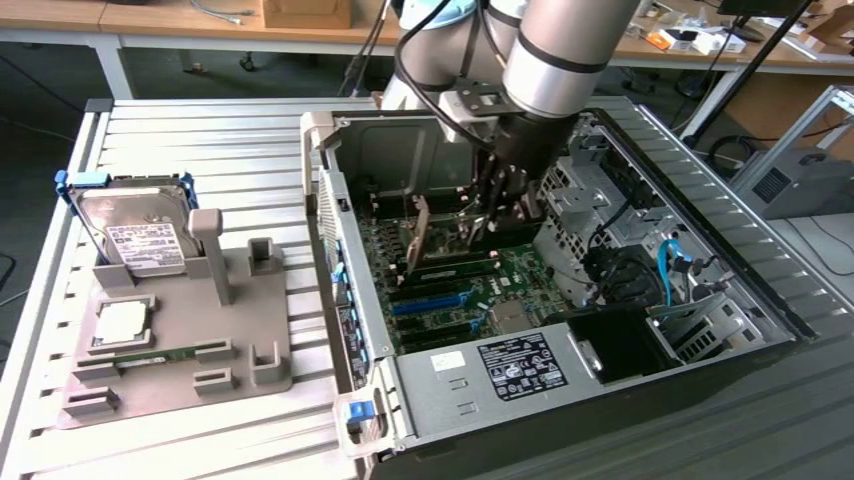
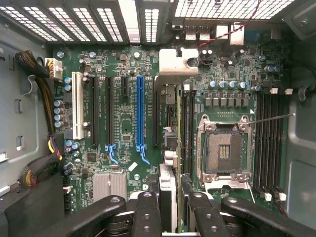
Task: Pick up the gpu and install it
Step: 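Insert the gpu into the slot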
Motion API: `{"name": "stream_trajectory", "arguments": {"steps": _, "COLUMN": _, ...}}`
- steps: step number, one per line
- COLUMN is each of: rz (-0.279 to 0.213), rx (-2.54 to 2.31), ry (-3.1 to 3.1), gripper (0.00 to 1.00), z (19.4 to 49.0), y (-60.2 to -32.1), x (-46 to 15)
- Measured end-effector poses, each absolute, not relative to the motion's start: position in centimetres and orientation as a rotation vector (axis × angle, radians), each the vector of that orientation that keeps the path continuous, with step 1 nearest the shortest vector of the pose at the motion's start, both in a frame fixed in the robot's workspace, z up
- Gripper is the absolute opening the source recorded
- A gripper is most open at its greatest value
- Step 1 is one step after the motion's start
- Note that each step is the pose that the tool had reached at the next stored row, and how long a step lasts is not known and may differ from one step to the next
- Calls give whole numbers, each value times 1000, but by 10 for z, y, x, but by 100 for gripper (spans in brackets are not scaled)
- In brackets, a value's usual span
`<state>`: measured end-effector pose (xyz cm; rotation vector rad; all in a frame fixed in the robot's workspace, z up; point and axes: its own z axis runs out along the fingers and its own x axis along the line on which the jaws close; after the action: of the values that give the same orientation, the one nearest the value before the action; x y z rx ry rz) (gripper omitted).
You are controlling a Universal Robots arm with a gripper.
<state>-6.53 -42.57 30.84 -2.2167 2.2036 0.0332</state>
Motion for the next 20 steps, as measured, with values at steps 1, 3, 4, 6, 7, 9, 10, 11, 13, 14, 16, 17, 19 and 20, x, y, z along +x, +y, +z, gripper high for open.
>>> {"name": "stream_trajectory", "arguments": {"steps": 1, "rz": 33, "rx": -2217, "ry": 2204, "gripper": 27, "z": 308, "y": -426, "x": -66}}
{"name": "stream_trajectory", "arguments": {"steps": 3, "rz": 33, "rx": -2217, "ry": 2204, "gripper": 27, "z": 308, "y": -426, "x": -66}}
{"name": "stream_trajectory", "arguments": {"steps": 4, "rz": 33, "rx": -2217, "ry": 2204, "gripper": 27, "z": 308, "y": -426, "x": -67}}
{"name": "stream_trajectory", "arguments": {"steps": 6, "rz": 33, "rx": -2217, "ry": 2204, "gripper": 27, "z": 307, "y": -426, "x": -69}}
{"name": "stream_trajectory", "arguments": {"steps": 7, "rz": 33, "rx": -2217, "ry": 2204, "gripper": 27, "z": 307, "y": -426, "x": -69}}
{"name": "stream_trajectory", "arguments": {"steps": 9, "rz": 33, "rx": -2217, "ry": 2204, "gripper": 27, "z": 307, "y": -426, "x": -70}}
{"name": "stream_trajectory", "arguments": {"steps": 10, "rz": 33, "rx": -2217, "ry": 2204, "gripper": 27, "z": 307, "y": -426, "x": -71}}
{"name": "stream_trajectory", "arguments": {"steps": 11, "rz": 33, "rx": -2217, "ry": 2204, "gripper": 27, "z": 306, "y": -426, "x": -72}}
{"name": "stream_trajectory", "arguments": {"steps": 13, "rz": 33, "rx": -2217, "ry": 2204, "gripper": 27, "z": 306, "y": -426, "x": -73}}
{"name": "stream_trajectory", "arguments": {"steps": 14, "rz": 33, "rx": -2217, "ry": 2204, "gripper": 27, "z": 306, "y": -426, "x": -74}}
{"name": "stream_trajectory", "arguments": {"steps": 16, "rz": 33, "rx": -2217, "ry": 2204, "gripper": 27, "z": 305, "y": -426, "x": -75}}
{"name": "stream_trajectory", "arguments": {"steps": 17, "rz": 33, "rx": -2217, "ry": 2204, "gripper": 27, "z": 305, "y": -426, "x": -76}}
{"name": "stream_trajectory", "arguments": {"steps": 19, "rz": 33, "rx": -2217, "ry": 2204, "gripper": 27, "z": 305, "y": -426, "x": -76}}
{"name": "stream_trajectory", "arguments": {"steps": 20, "rz": 33, "rx": -2217, "ry": 2204, "gripper": 27, "z": 305, "y": -426, "x": -77}}
